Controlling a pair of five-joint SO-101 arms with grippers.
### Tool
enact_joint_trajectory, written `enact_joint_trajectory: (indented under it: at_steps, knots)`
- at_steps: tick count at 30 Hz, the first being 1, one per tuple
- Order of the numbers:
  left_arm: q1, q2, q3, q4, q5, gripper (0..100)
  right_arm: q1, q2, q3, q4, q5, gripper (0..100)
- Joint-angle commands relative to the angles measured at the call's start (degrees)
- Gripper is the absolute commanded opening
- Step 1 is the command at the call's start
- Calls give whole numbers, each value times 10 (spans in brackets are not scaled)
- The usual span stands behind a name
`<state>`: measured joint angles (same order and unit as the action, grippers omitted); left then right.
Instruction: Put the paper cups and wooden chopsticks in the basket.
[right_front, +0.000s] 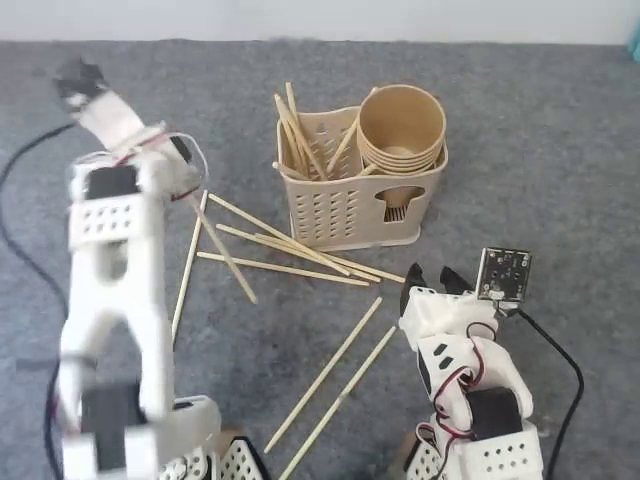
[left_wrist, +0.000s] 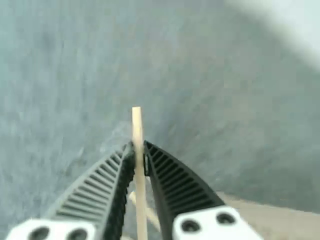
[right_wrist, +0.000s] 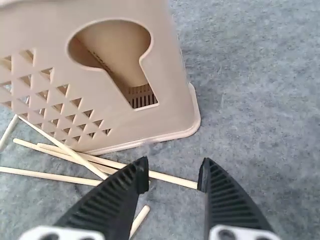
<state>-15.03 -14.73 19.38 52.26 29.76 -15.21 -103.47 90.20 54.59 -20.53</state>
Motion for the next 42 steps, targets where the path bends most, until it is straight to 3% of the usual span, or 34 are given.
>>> enact_joint_trajectory:
  at_steps: [1, 4, 8, 16, 19, 25, 37, 42]
  knots:
    - [10, -180, -30, -11, -23, 12, 5, -6, -5, 3, -4, 165]
    - [47, -286, -29, -60, -67, 12, 5, -6, -5, 4, -4, 165]
    - [100, -379, -14, -170, -68, 12, 5, -6, -4, 4, -4, 165]
    - [151, -400, 13, -433, -71, 12, 5, -6, -4, 4, -4, 165]
    - [200, -375, 23, -472, -82, 12, 5, -6, -3, 4, -4, 165]
    - [266, -269, 26, -481, -196, 12, 5, -6, 11, -6, 33, 165]
    - [277, -150, 135, -655, -199, 12, 5, -6, 11, -5, 41, 165]
    - [272, -149, 190, -674, -199, 43, 5, -6, 11, -3, 41, 165]
